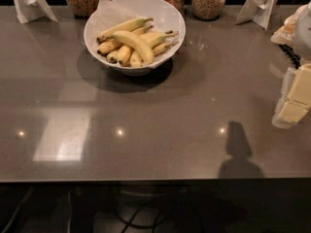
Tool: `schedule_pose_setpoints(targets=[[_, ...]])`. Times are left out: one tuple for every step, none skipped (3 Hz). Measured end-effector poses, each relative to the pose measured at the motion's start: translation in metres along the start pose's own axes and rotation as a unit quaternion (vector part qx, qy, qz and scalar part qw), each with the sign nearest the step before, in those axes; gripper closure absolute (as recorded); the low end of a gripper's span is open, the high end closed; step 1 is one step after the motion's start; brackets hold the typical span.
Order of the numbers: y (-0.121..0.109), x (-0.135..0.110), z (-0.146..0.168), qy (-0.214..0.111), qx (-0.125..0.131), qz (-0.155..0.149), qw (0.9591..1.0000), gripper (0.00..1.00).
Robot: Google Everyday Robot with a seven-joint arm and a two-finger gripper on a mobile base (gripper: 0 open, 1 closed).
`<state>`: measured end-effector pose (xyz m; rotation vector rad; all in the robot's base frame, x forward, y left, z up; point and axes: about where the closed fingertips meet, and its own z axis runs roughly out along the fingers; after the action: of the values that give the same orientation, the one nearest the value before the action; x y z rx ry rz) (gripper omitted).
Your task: Pick banana from white bowl
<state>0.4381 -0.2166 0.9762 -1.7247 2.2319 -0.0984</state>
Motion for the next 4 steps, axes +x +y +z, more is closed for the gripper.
schedule_pose_setpoints(targets=[[0.0,0.0,0.0,0.0,0.0,0.0,1.0,0.0],[-0.005,-0.01,-0.001,-0.017,0.007,-0.003,0.9998,0.0],[-0.015,-0.031,0.001,-0.054,0.02,-0.007,0.9983,0.0],[-0.031,-0.063,0.006,-0.105,0.03,-0.007,0.994,0.0]])
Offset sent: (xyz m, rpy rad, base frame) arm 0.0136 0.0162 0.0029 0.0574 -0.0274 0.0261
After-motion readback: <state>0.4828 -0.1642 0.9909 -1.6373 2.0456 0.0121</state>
